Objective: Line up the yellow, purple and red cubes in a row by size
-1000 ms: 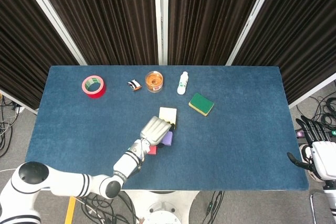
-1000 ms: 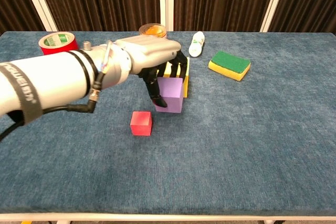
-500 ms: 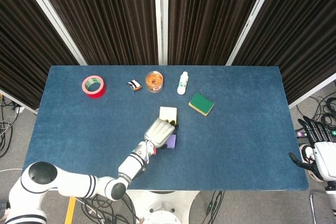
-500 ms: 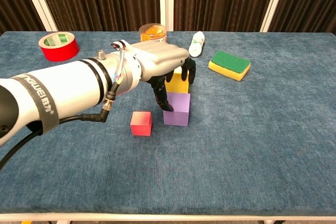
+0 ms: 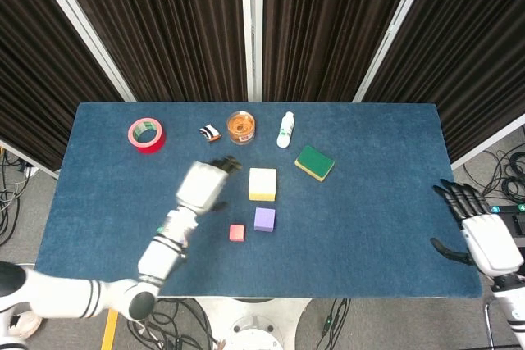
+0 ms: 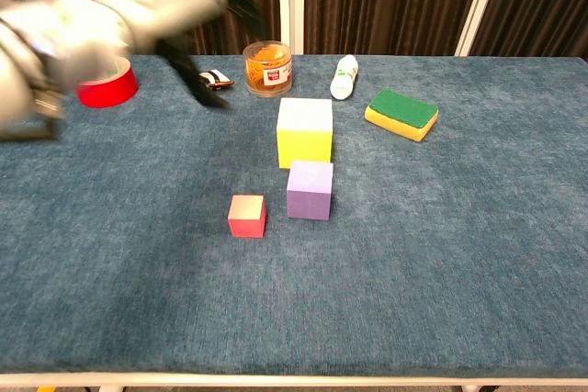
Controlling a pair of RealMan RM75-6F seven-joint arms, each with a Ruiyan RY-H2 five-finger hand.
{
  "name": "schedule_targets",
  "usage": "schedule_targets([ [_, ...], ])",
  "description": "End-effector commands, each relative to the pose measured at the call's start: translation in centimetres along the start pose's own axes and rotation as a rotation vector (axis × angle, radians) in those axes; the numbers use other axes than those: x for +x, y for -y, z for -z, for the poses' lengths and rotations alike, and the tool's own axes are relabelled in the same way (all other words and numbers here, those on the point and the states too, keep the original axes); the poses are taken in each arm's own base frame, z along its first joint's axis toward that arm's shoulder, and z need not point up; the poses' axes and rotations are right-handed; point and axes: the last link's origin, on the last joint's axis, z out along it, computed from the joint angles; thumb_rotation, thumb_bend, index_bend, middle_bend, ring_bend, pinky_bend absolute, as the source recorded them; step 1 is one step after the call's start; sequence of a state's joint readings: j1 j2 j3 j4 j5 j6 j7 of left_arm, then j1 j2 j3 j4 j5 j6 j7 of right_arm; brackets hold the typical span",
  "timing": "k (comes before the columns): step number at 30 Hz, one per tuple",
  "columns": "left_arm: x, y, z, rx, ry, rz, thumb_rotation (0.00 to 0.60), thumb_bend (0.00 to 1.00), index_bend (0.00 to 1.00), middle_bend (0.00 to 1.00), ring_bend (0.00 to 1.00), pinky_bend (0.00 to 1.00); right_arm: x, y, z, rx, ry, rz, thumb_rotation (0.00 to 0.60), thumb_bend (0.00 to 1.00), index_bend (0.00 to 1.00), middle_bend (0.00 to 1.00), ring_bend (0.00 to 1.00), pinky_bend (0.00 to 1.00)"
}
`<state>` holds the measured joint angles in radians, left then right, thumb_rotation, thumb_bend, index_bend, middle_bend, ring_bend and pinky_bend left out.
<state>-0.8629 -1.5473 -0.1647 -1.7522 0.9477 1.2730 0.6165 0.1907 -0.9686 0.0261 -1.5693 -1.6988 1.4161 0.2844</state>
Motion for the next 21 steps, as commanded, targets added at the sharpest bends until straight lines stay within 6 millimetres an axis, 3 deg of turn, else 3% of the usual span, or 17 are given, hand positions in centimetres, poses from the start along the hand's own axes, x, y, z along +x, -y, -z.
schedule_targets([
  [1, 1.2, 4.7, 2.8, 0.103, -0.081, 0.005, 0.6, 0.14, 0.34, 0.34, 0.4, 0.61, 0.0, 2.2, -2.4, 0.141, 0.052, 0.044, 0.6, 0.17, 0.0, 0.03, 0.0, 0.0],
  [5, 1.5, 9.1, 5.3, 0.182, -0.118, -0.013, 0.6, 0.14, 0.33, 0.34, 0.37, 0.55, -0.6, 5.4, -5.8, 0.321, 0.13, 0.101, 0.6, 0.21, 0.0, 0.04, 0.0, 0.0],
  [11, 1.5, 13.0, 9.5, 0.227, -0.137, -0.044, 0.6, 0.14, 0.34, 0.34, 0.34, 0.44, -2.2, 9.8, -10.8, 0.513, 0.241, 0.226, 0.6, 0.2, 0.03, 0.05, 0.0, 0.0],
  [15, 1.3, 14.4, 12.1, 0.275, -0.129, -0.053, 0.6, 0.14, 0.34, 0.34, 0.34, 0.41, -3.3, 12.5, -14.1, 0.596, 0.277, 0.305, 0.6, 0.08, 0.03, 0.05, 0.0, 0.0],
  [21, 1.4, 15.3, 14.6, 0.31, -0.107, -0.058, 0.6, 0.13, 0.34, 0.34, 0.34, 0.39, -5.6, 16.5, -17.8, 0.72, 0.314, 0.443, 0.6, 0.06, 0.05, 0.04, 0.0, 0.0],
])
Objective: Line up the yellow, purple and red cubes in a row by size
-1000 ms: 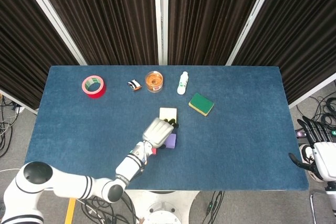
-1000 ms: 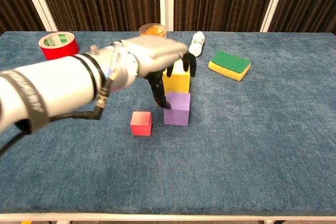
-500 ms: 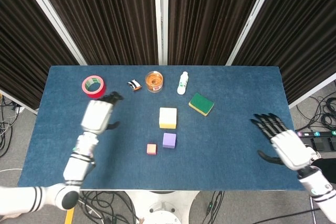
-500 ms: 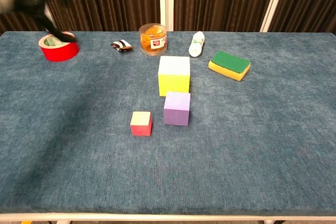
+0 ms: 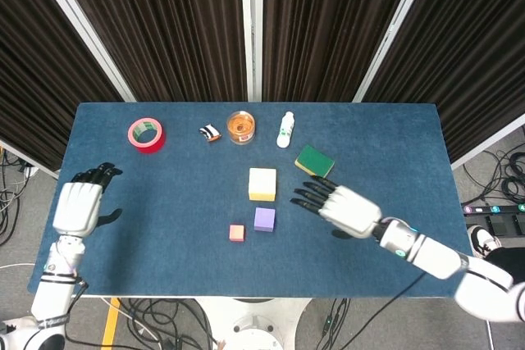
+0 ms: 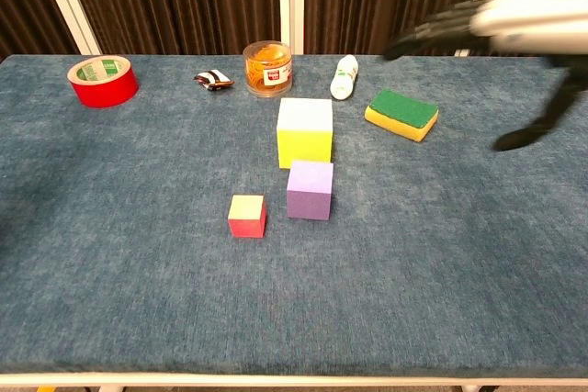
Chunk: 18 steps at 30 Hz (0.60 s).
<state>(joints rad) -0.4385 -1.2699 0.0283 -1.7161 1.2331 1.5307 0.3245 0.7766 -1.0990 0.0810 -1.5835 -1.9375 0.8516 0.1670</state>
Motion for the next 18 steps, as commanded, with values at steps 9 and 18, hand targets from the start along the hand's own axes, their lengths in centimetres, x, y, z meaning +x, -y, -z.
schedule_targets([
  [9, -0.1, 1.1, 1.8, 0.024, 0.052, 0.046, 0.6, 0.13, 0.33, 0.33, 0.34, 0.39, -1.9, 2.9, -8.9, 0.185, 0.071, 0.271, 0.6, 0.06, 0.12, 0.03, 0.0, 0.0],
  [18, -0.4, 1.8, 2.1, 0.06, 0.073, 0.098, 0.6, 0.12, 0.34, 0.32, 0.34, 0.39, -4.2, 3.8, -12.1, 0.227, 0.046, 0.375, 0.6, 0.06, 0.18, 0.0, 0.0, 0.0],
])
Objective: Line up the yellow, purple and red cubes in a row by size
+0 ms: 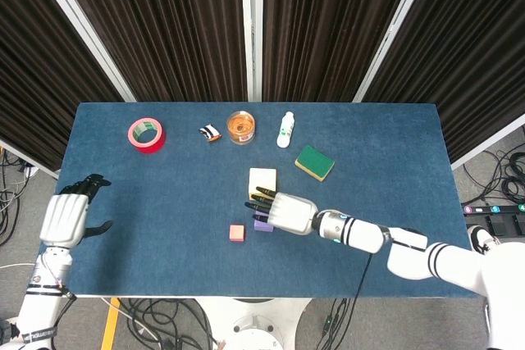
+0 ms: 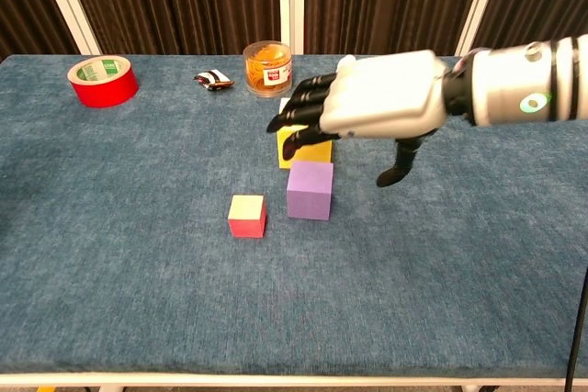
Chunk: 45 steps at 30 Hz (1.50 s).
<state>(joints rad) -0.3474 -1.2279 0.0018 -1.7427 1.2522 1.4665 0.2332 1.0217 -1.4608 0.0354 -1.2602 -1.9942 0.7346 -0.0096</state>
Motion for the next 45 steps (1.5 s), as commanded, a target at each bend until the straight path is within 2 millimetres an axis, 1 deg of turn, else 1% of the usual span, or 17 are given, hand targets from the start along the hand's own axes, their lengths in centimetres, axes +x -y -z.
schedule_targets([
  [1, 0.0, 0.3, 0.2, 0.011, 0.009, 0.017, 0.6, 0.12, 0.34, 0.32, 0.34, 0.39, -0.6, 0.8, -1.2, 0.024, -0.016, 0.036, 0.6, 0.06, 0.19, 0.0, 0.0, 0.0],
  [6, -0.1, 0.6, 0.3, 0.027, 0.014, 0.039, 0.6, 0.11, 0.34, 0.32, 0.34, 0.39, -1.0, 1.0, -2.1, 0.03, -0.053, 0.107, 0.6, 0.06, 0.23, 0.0, 0.0, 0.0],
  [11, -0.2, 0.8, 0.6, 0.036, 0.017, 0.055, 0.6, 0.11, 0.34, 0.32, 0.34, 0.39, -1.3, 1.2, -2.9, 0.028, -0.066, 0.139, 0.6, 0.08, 0.26, 0.0, 0.0, 0.0],
  [19, -0.3, 1.2, 0.5, 0.046, 0.034, 0.079, 0.6, 0.1, 0.34, 0.32, 0.34, 0.39, -1.9, 1.7, -3.7, 0.037, -0.068, 0.156, 0.6, 0.1, 0.29, 0.0, 0.0, 0.0],
  [21, -0.3, 1.2, 0.5, 0.05, 0.032, 0.083, 0.6, 0.1, 0.34, 0.32, 0.34, 0.39, -1.8, 1.7, -3.9, 0.038, -0.076, 0.159, 0.6, 0.13, 0.33, 0.0, 0.0, 0.0],
  [24, -0.3, 1.3, 0.6, 0.055, 0.029, 0.084, 0.6, 0.1, 0.34, 0.31, 0.34, 0.39, -1.7, 1.5, -4.2, 0.03, -0.086, 0.161, 0.6, 0.17, 0.41, 0.0, 0.0, 0.0],
  [27, -0.2, 1.5, 0.6, 0.062, 0.026, 0.087, 0.6, 0.1, 0.34, 0.31, 0.34, 0.39, -1.6, 1.2, -4.4, 0.023, -0.088, 0.167, 0.6, 0.21, 0.46, 0.01, 0.0, 0.0],
  [37, -0.3, 1.7, 0.8, 0.076, 0.028, 0.093, 0.6, 0.09, 0.34, 0.31, 0.34, 0.39, -1.3, 0.0, -5.0, 0.004, -0.093, 0.194, 0.6, 0.21, 0.48, 0.02, 0.0, 0.0],
  [45, -0.5, 1.8, 0.9, 0.084, 0.036, 0.095, 0.6, 0.09, 0.34, 0.31, 0.34, 0.36, -1.8, -0.2, -5.6, 0.006, -0.078, 0.219, 0.6, 0.21, 0.48, 0.02, 0.0, 0.0],
])
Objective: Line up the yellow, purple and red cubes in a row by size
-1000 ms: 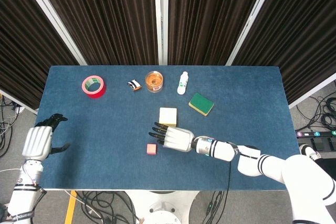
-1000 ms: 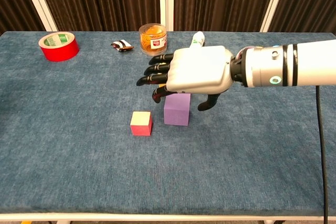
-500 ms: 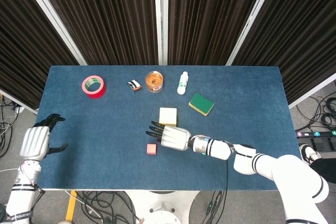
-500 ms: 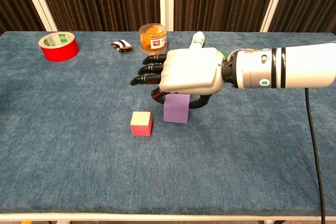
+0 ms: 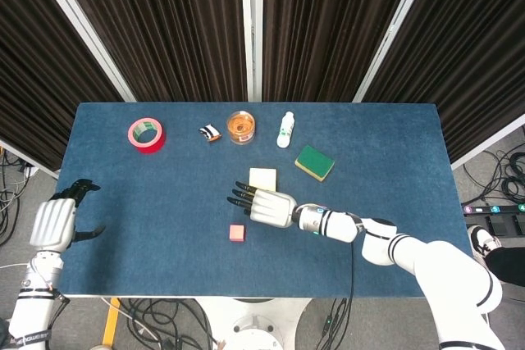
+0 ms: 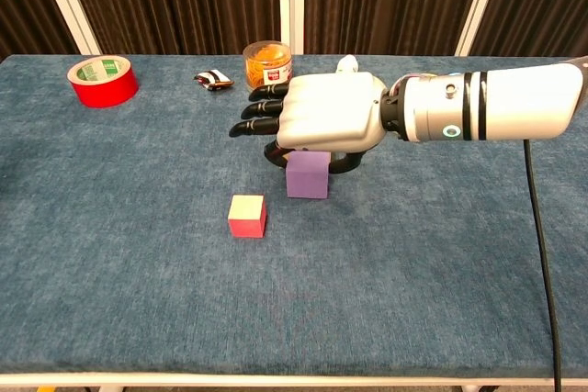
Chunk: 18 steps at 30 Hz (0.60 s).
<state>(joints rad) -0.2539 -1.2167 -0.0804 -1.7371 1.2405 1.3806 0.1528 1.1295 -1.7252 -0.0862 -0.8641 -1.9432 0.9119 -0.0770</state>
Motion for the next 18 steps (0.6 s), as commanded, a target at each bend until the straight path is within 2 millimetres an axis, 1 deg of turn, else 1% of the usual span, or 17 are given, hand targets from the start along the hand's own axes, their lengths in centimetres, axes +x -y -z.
schedule_targets([
  [1, -0.03, 0.02, 0.01, 0.002, 0.001, 0.001, 0.6, 0.09, 0.34, 0.31, 0.34, 0.36, -0.08, 0.0, -0.27, -0.002, -0.001, 0.002, 0.6, 0.21, 0.48, 0.02, 0.0, 0.0],
  [10, -0.02, 0.01, 0.04, 0.0, 0.004, 0.006, 0.6, 0.09, 0.34, 0.31, 0.34, 0.36, -0.16, -0.41, -0.69, -0.02, 0.002, 0.018, 0.6, 0.21, 0.47, 0.01, 0.0, 0.0],
  [18, -0.12, 0.13, 0.09, 0.004, 0.006, 0.006, 0.6, 0.09, 0.34, 0.31, 0.34, 0.36, -0.33, -0.46, -0.92, -0.035, 0.017, 0.037, 0.6, 0.21, 0.36, 0.0, 0.0, 0.0],
])
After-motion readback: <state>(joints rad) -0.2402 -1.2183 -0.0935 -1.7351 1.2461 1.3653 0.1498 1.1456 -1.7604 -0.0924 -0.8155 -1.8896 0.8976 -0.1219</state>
